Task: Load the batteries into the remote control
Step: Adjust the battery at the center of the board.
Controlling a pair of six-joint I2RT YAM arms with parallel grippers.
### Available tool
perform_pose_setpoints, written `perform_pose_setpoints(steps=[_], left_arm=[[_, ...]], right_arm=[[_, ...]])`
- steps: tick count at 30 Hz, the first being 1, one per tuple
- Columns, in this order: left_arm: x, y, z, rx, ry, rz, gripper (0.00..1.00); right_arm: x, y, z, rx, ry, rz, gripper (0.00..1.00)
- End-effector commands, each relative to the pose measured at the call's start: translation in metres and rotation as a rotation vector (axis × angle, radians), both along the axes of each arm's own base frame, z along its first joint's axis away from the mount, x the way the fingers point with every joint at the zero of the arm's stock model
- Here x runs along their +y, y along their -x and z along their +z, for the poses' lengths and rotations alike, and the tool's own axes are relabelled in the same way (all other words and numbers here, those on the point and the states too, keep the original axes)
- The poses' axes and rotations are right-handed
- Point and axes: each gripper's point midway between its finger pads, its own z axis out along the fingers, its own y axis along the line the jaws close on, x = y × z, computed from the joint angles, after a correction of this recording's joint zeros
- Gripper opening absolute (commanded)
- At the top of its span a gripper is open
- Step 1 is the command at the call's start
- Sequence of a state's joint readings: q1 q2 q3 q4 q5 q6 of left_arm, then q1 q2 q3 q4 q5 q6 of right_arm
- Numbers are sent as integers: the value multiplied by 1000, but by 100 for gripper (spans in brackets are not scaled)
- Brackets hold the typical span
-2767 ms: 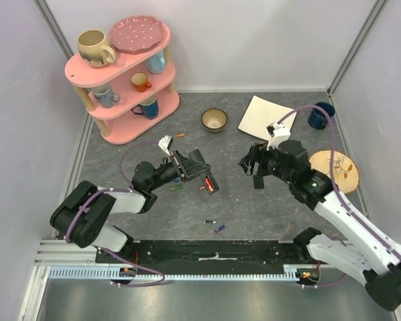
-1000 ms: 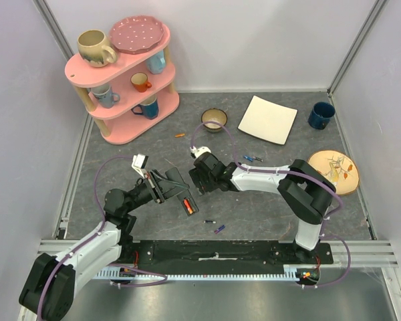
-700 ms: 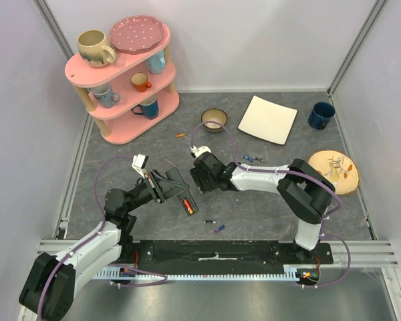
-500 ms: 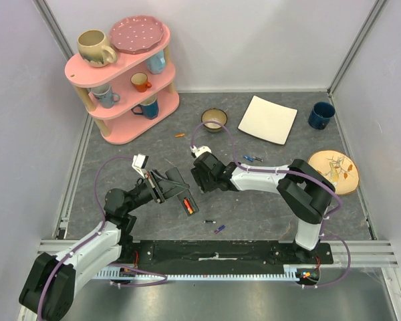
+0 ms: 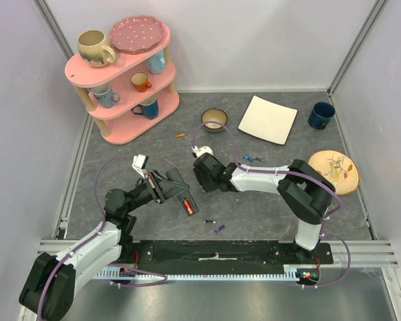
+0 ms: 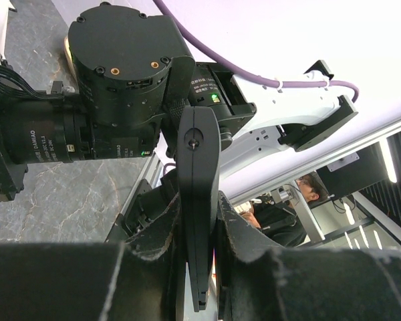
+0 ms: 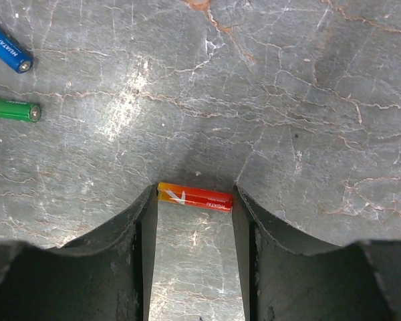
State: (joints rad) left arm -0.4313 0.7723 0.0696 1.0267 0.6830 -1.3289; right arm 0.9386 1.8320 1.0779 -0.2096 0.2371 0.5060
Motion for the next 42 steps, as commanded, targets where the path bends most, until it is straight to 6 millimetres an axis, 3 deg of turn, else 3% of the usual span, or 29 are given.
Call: perform_pose_setpoints(steps=[1, 2, 3, 4, 5, 7, 8, 14, 17, 25, 36, 42], left_arm=[[2, -1, 4, -51, 3, 20, 2], [3, -1, 4, -54, 3, 20, 2], [2, -1, 3, -52, 0, 19, 2], [2, -1, 4, -54, -1, 21, 2], [2, -2, 4, -55, -3, 24, 2], [2, -4, 4, -55, -7, 35, 2], [2, -5, 4, -57, -9, 37, 2], [4, -23, -1, -40, -23, 112, 2], [6, -31, 1, -45, -12, 152, 2], [11, -38, 8, -56, 11, 207, 2], [14, -40, -2, -19, -16, 237, 2], [12, -39, -4, 0, 0, 217, 2]], right_arm=[[-17, 2, 4, -15, 24, -75, 27], [-21, -2, 15, -30, 5, -104, 24], [-26, -5, 21, -41, -5, -140, 9], [-33, -7, 26, -38, -36, -216, 0], [-41, -17, 44, -50, -103, -270, 0], [-51, -23, 55, -24, -202, -372, 0], [-57, -32, 70, -18, -280, -414, 0], [-85, -54, 92, -14, -480, -733, 0], [-106, -62, 84, -39, -475, -925, 0], [-108, -69, 59, 52, -478, -1236, 0], [-109, -51, 8, 166, -333, -1266, 0], [-108, -38, -10, 226, -286, -1239, 13]])
